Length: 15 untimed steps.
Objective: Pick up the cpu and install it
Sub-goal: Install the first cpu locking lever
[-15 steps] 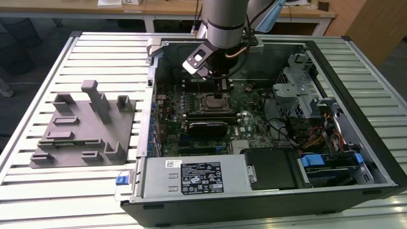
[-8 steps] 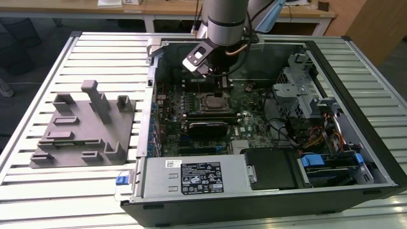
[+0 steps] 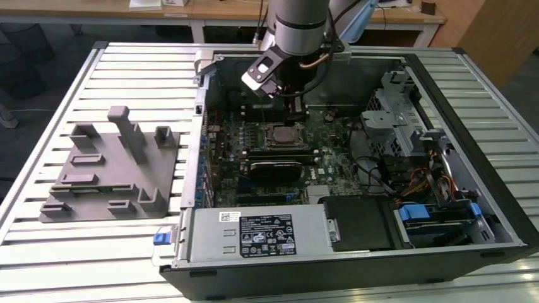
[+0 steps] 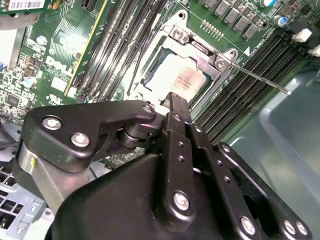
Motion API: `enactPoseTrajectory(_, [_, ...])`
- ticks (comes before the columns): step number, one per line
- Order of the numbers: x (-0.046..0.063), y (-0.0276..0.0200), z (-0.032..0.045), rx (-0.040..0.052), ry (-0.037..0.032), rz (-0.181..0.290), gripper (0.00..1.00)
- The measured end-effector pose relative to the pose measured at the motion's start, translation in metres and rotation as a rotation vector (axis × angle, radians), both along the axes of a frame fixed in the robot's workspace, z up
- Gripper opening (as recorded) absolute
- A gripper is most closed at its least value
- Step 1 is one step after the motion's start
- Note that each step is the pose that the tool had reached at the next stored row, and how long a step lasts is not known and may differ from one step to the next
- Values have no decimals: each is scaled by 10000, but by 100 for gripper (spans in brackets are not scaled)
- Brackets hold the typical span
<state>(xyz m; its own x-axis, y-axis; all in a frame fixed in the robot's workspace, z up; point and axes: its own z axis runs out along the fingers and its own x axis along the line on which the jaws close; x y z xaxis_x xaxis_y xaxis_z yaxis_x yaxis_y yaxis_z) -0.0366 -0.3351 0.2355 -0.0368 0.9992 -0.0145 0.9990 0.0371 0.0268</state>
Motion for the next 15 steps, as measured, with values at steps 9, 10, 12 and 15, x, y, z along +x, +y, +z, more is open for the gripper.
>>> enactPoseTrajectory(9, [-1,0,141,13,-4,1,11])
enactPoseTrajectory(10, [-2,0,163,21,-6,0,11])
enactPoseTrajectory(12, [-5,0,221,27,-19,0,11])
enactPoseTrajectory(15, [-6,-1,343,47,-20,0,11])
